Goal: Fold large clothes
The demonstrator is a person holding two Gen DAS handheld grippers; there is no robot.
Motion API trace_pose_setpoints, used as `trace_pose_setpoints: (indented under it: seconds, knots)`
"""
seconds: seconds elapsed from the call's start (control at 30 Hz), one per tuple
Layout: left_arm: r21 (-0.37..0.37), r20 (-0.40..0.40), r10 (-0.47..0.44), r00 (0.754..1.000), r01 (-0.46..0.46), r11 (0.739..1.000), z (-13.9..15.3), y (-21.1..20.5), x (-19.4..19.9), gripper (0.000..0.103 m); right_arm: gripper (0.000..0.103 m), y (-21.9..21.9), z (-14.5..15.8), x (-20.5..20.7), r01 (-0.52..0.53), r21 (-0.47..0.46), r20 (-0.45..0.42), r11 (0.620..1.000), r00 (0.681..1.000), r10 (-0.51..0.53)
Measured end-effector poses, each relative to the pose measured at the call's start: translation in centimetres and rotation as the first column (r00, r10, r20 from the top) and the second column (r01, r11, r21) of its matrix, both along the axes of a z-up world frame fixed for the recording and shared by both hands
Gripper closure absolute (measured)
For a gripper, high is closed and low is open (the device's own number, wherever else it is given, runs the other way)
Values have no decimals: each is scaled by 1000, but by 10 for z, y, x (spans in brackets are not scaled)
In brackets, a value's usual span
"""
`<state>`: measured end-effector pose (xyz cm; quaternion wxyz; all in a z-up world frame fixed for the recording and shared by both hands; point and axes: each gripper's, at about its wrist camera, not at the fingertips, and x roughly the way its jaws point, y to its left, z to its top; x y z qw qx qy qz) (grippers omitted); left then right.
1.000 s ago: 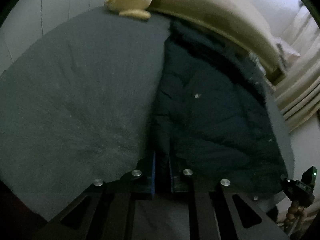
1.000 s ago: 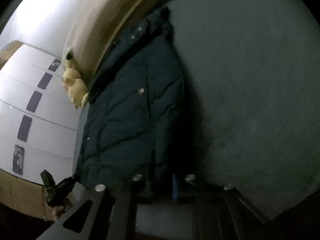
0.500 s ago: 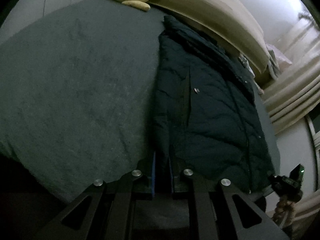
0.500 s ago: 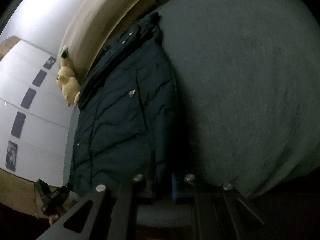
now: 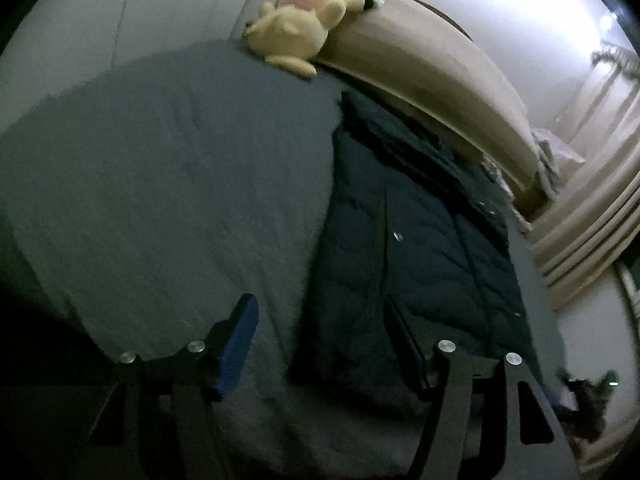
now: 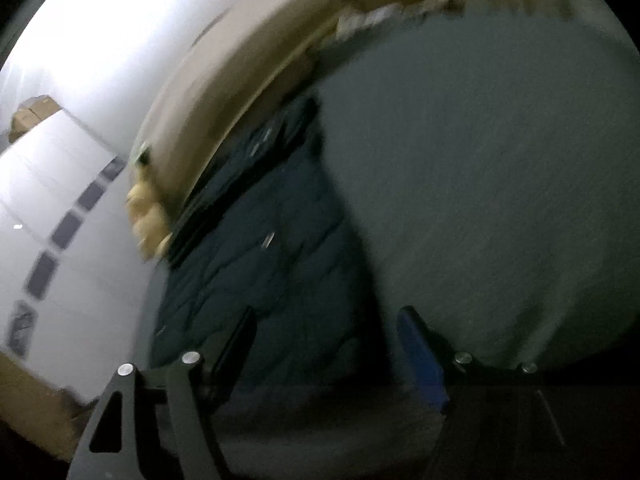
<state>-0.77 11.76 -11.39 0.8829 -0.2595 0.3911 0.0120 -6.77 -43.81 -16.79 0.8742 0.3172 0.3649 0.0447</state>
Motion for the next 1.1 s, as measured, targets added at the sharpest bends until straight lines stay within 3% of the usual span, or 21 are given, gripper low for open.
trace_pose_setpoints:
  seconds: [0.1, 0.27, 0.5, 0.73, 0.93, 1.1]
  knots:
    - [75, -14, 24, 1000, -23, 997, 5, -3, -2, 35, 27, 0, 20, -20, 141, -123, 66, 982, 989, -134]
    - [172, -35, 31, 999, -24, 985, 14, -15, -2, 35, 27, 23, 43, -32, 144, -251, 118, 957, 986, -117]
    - [249, -10, -8, 1000, 11, 968, 37, -35, -7, 33, 26, 81, 69, -38, 29, -385, 158, 923, 987, 35]
    - [315, 42, -96, 994, 78, 946, 65, -69, -18, 27, 24, 158, 87, -42, -137, -497, 169, 857, 953, 250]
    - [395, 38, -170, 985, 141, 908, 66, -92, -19, 26, 24, 184, 75, -39, -180, -527, 117, 830, 953, 281]
    - [406, 40, -179, 983, 148, 902, 68, -94, -22, 26, 24, 201, 74, -43, -202, -572, 117, 795, 939, 323]
